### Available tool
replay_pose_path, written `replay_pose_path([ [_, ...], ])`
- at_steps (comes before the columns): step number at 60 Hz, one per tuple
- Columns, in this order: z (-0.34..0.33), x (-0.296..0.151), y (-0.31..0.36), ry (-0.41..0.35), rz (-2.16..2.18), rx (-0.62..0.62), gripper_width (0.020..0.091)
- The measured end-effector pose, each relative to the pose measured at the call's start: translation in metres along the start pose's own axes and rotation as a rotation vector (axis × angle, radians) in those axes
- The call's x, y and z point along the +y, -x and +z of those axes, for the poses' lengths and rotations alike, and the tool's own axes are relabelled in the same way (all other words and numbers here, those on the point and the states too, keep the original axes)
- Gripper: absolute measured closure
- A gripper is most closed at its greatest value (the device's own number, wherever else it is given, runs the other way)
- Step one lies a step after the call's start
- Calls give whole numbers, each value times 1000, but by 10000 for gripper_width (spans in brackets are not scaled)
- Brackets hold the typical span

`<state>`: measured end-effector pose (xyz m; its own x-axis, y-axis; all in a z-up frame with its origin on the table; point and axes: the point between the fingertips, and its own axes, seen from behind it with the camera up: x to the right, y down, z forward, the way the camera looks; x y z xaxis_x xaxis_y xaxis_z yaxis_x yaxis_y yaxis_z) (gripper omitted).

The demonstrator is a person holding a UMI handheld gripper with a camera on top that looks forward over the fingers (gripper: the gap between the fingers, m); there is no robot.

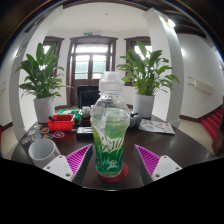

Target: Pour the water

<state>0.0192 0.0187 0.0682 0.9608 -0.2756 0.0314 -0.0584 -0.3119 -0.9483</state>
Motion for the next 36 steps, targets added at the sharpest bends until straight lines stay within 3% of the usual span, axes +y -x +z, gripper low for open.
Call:
replay_pose_path([
  [8, -43, 2, 19, -23, 44, -80, 266],
  [21, -131, -10, 37, 14, -13, -162, 264],
  [36, -194, -59, 51, -61, -71, -206, 273],
])
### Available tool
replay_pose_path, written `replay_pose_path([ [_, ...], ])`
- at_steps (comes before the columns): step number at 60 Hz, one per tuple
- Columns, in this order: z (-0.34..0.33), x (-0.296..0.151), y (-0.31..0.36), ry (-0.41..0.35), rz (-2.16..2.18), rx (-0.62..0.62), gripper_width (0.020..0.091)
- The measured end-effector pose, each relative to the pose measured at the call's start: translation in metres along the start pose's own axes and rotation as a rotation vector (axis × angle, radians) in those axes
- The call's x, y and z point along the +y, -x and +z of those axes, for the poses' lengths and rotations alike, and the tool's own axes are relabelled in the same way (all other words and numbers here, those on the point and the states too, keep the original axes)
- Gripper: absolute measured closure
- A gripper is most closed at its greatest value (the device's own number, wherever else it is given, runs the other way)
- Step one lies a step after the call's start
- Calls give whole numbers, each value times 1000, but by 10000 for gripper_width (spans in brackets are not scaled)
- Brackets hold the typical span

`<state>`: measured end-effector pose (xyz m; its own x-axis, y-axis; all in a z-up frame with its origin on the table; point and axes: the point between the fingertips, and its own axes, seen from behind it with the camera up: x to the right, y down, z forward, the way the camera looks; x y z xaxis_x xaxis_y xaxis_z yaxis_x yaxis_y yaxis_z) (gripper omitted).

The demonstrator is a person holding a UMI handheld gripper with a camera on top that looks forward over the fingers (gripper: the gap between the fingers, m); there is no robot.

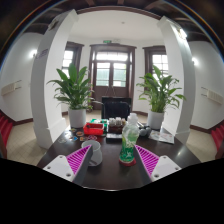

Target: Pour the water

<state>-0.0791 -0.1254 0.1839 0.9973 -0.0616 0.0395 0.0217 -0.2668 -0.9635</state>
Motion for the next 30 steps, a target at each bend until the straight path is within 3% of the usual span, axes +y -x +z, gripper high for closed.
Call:
replay_pose_path([
  [16, -14, -20, 19, -39, 25, -59, 284],
  [30, -16, -24, 20, -31, 10, -57, 282],
])
